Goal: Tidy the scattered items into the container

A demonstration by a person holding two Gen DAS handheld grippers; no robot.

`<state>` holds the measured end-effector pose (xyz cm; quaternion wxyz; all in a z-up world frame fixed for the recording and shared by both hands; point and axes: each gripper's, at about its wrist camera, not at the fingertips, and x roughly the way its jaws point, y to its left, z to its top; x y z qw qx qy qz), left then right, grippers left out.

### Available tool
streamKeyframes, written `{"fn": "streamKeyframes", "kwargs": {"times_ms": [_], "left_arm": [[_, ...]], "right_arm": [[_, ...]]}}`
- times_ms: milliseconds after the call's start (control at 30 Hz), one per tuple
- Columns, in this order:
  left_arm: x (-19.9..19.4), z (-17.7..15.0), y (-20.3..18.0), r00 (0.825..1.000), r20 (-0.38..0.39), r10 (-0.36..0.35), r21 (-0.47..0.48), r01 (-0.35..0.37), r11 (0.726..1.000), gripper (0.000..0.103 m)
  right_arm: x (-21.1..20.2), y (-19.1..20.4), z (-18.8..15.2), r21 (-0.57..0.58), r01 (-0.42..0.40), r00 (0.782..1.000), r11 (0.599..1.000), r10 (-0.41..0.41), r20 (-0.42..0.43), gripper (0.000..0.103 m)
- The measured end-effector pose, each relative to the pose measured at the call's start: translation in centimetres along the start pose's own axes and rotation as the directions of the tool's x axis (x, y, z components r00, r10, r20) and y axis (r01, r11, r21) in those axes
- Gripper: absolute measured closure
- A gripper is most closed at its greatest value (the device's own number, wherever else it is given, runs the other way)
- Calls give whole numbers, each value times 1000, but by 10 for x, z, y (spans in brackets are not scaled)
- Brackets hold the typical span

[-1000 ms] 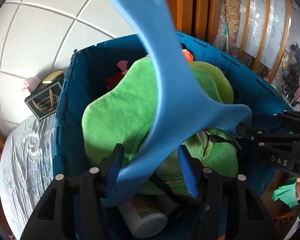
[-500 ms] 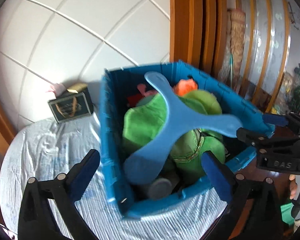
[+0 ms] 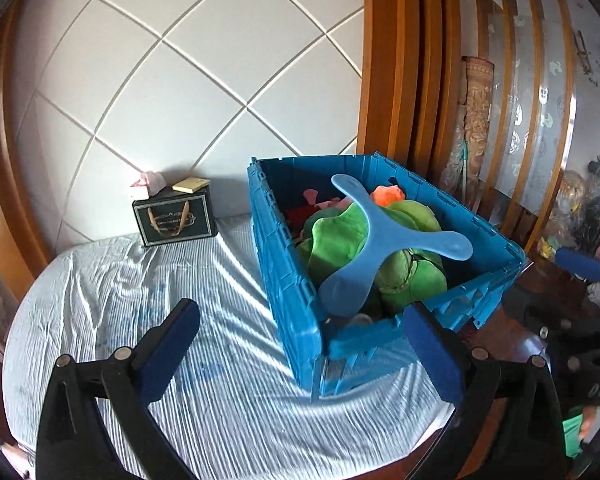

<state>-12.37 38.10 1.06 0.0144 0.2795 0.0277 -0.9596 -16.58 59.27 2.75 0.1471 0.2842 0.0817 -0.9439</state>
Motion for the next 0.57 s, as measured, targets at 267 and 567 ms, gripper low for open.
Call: {"fn": "streamKeyframes", "kwargs": {"times_ms": [267,567], "left_arm": [[-20,-10,6,999,12,32,1,-32,999,0],[-31,-20,7,999,17,44,9,-44,999,0]], "right_arm": [[-19,25,-15,-11,-8,1000,1000,8,13,0],[-26,24,-20,11,-11,1000,1000,11,17,0]]}}
